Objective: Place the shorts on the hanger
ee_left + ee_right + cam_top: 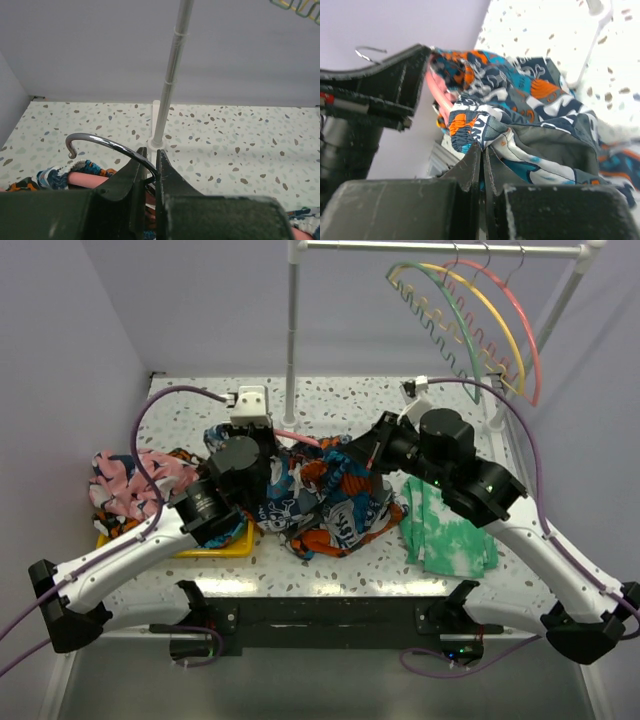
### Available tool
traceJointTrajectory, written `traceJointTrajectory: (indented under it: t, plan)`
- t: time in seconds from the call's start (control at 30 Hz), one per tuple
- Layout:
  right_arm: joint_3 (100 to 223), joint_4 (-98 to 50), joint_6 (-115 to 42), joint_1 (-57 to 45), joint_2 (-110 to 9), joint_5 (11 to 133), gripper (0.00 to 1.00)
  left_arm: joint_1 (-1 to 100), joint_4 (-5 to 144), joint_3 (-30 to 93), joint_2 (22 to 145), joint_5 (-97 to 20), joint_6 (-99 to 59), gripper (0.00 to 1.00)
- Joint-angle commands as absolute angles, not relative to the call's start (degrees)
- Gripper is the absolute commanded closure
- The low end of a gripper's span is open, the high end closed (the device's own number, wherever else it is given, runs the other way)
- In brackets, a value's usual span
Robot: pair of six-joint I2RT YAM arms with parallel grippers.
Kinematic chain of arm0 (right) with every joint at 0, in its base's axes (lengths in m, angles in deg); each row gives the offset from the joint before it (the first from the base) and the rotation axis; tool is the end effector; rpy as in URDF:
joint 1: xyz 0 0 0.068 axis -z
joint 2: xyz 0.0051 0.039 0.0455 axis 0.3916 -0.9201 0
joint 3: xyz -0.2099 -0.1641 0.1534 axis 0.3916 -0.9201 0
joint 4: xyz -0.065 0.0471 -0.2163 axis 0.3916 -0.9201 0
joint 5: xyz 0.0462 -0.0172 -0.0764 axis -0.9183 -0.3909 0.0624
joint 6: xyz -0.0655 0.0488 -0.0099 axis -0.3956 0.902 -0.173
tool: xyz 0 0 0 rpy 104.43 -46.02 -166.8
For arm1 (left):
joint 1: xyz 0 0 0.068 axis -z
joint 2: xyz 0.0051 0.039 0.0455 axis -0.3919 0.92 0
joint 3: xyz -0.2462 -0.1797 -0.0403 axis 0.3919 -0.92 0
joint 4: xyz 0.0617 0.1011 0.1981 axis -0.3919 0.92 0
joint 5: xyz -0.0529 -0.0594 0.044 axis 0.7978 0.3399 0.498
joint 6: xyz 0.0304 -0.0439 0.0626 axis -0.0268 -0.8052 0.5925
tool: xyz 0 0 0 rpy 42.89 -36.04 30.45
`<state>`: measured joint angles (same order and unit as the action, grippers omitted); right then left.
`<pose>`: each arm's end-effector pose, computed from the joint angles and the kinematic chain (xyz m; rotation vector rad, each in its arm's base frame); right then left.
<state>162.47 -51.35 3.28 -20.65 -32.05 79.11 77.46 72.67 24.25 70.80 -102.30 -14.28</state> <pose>0.1552 0.1498 0.4524 0.0375 1.9750 1.0950 0.1696 -0.1356 0.4482 -0.0966 1.5618 -0.0697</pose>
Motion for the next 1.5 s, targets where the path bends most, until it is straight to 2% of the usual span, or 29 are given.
traceJointTrajectory:
  t: [0.0, 0.27, 0.33, 0.4, 0.53, 0.7, 0.73, 0.8, 0.83, 0.9, 1.03, 1.27, 1.47]
  plan:
    - [170.1, -47.9, 1.7, -22.0, -35.4, 86.8, 1.00, 79.9, 71.5, 32.2, 72.2, -101.3, -17.9, 1.00]
    - [183.2, -50.2, -1.9, -22.0, -36.5, 97.5, 1.00, 82.3, 82.7, 48.0, 79.4, -95.1, -18.7, 1.00]
    - [184.7, -49.5, -2.2, -21.9, -35.7, 96.6, 1.00, 82.5, 85.0, 52.5, 81.7, -92.7, -19.8, 1.00]
    - [183.8, -49.2, -1.5, -22.1, -34.8, 95.3, 1.00, 82.5, 86.7, 55.2, 82.7, -91.7, -20.4, 1.00]
    - [174.1, -46.2, -0.1, -22.4, -31.9, 95.6, 1.00, 82.7, 87.0, 56.7, 84.4, -87.8, -22.1, 1.00]
    - [172.1, -47.5, -3.9, -22.5, -32.5, 93.5, 1.00, 82.6, 88.5, 58.4, 86.8, -84.5, -21.8, 1.00]
    - [172.8, -48.1, -5.2, -22.5, -32.3, 93.4, 0.94, 82.6, 89.0, 58.9, 87.4, -84.3, -21.1, 1.00]
    - [174.2, -50.6, -11.4, -22.4, -31.9, 90.8, 0.71, 82.6, 89.8, 58.9, 87.0, -83.4, -18.4, 1.00]
    - [175.5, -51.8, -13.3, -22.5, -31.7, 89.3, 0.64, 82.5, 89.7, 58.6, 86.3, -83.0, -17.8, 1.00]
    - [175.9, -53.8, -19.2, -22.5, -30.2, 83.2, 0.53, 82.5, 89.7, 57.3, 85.5, -82.0, -16.5, 1.00]
    - [175.7, -58.2, -26.2, -22.4, -25.6, 78.5, 0.34, 82.2, 89.6, 53.1, 81.7, -78.6, -15.8, 1.00]
    - [177.7, -68.3, -35.6, -22.5, -20.4, 78.7, 0.31, 82.2, 95.5, 51.8, 78.3, -70.0, -9.8, 1.00]
    - [173.4, -74.2, -36.2, -22.5, -19.2, 63.6, 0.33, 82.2, 96.6, 51.9, 78.3, -76.9, -6.9, 1.00]
